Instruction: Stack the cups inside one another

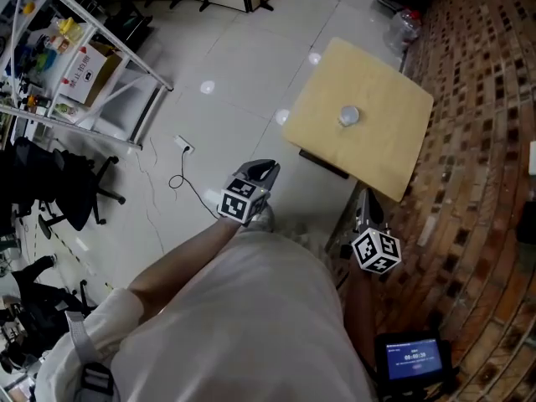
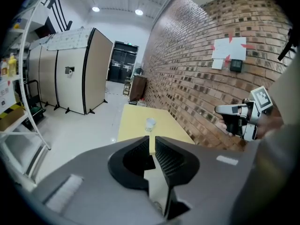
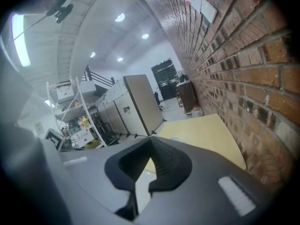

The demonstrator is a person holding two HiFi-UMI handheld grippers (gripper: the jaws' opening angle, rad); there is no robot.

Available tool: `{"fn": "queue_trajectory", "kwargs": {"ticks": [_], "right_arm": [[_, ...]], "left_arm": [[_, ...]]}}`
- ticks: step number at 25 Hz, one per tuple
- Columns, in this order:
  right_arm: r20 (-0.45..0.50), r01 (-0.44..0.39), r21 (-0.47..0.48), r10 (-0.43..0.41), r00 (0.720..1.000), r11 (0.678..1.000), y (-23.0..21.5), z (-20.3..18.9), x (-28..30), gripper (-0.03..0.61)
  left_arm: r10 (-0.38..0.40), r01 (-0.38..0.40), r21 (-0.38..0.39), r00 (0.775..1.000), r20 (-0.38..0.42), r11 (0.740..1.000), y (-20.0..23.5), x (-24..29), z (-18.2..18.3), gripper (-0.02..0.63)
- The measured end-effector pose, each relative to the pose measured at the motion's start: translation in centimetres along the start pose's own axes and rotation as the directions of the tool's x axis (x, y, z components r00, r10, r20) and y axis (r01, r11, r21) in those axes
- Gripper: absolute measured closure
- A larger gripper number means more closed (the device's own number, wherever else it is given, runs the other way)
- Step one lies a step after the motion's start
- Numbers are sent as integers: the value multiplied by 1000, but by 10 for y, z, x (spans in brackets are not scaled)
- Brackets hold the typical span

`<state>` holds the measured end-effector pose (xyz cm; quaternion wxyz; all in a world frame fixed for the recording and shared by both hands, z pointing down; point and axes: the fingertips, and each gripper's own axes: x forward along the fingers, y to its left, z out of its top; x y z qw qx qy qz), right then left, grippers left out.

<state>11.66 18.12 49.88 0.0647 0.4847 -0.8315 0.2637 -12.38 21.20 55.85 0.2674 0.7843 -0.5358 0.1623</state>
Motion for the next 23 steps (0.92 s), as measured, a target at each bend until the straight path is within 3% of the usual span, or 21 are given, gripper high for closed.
{"fn": "queue_trajectory", "kwargs": {"ticks": [23], "right_arm": [[1,14,-25,-14,1000,1000,-41,-6,-35,578]], "left_arm": [[-16,19,43,999,-48,999,-42,14,-10,554]]}}
